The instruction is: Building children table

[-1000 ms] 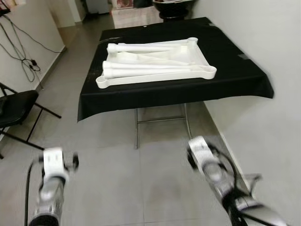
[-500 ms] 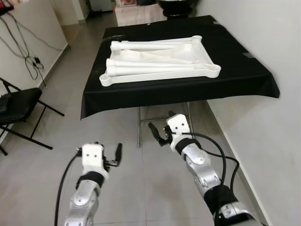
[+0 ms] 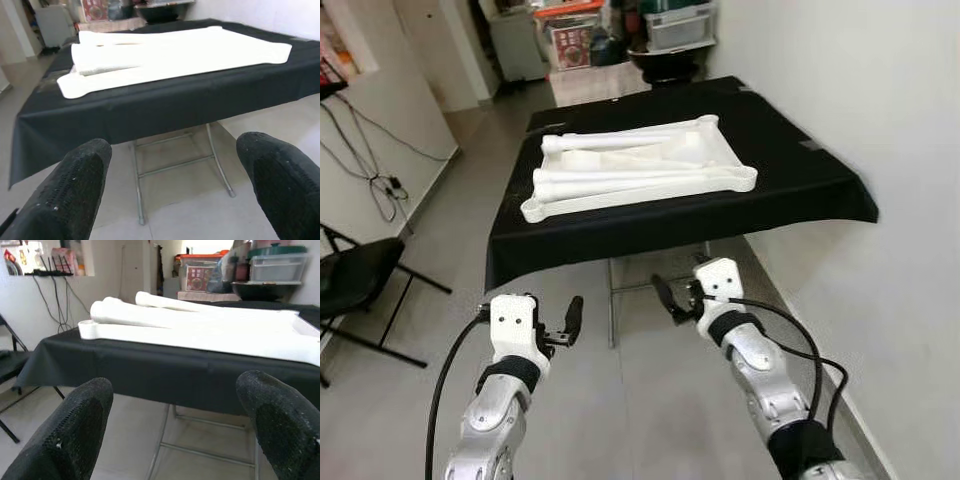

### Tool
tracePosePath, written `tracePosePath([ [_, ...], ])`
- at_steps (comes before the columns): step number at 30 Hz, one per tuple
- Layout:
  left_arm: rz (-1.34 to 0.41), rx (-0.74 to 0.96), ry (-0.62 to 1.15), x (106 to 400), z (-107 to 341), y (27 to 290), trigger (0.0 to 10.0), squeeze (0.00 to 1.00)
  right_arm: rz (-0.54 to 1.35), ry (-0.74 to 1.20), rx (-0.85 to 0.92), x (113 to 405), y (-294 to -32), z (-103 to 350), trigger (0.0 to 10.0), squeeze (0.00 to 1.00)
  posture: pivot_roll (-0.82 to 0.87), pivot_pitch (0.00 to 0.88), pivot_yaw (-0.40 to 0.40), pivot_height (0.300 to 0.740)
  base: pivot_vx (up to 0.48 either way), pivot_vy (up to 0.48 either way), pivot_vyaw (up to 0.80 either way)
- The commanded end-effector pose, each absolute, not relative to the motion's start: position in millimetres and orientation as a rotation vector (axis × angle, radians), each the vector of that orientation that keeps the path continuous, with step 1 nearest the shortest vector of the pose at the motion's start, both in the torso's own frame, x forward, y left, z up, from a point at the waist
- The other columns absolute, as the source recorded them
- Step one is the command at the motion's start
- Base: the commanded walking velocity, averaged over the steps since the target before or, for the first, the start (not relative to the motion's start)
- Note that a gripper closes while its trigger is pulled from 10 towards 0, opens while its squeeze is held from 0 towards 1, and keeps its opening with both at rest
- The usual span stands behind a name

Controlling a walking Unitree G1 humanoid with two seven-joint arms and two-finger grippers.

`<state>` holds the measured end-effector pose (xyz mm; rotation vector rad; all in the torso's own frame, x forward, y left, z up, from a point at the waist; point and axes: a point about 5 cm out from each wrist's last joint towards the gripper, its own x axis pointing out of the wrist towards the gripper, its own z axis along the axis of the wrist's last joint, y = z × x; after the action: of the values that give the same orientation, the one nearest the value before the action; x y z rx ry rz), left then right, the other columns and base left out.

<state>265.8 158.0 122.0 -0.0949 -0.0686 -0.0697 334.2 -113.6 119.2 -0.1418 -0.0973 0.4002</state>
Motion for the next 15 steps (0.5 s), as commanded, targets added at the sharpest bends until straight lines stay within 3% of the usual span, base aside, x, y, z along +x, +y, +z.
tracePosePath([
  [1, -0.056, -0.09, -0.063, 265.9, 125.2, 163.1, 10.0, 0.0, 0.433, -0.095, -0.114, 334.8, -104.4, 122.8, 10.0, 0.0, -0.05, 0.0, 0.133, 0.74, 0.322, 0.0, 0.0],
  [11, -0.082, -0.094, -0.085, 268.7, 137.9, 156.0, 10.0, 0.0, 0.524, -0.116, -0.082, 334.5, -97.9, 130.1, 10.0, 0.0, -0.04, 0.0, 0.124, 0.74, 0.318, 0.0, 0.0],
  [15, -0.094, -0.086, -0.1, 270.5, 145.1, 154.2, 10.0, 0.0, 0.625, -0.154, -0.062, 330.0, -91.8, 140.7, 10.0, 0.0, -0.03, 0.0, 0.121, 0.74, 0.307, 0.0, 0.71],
])
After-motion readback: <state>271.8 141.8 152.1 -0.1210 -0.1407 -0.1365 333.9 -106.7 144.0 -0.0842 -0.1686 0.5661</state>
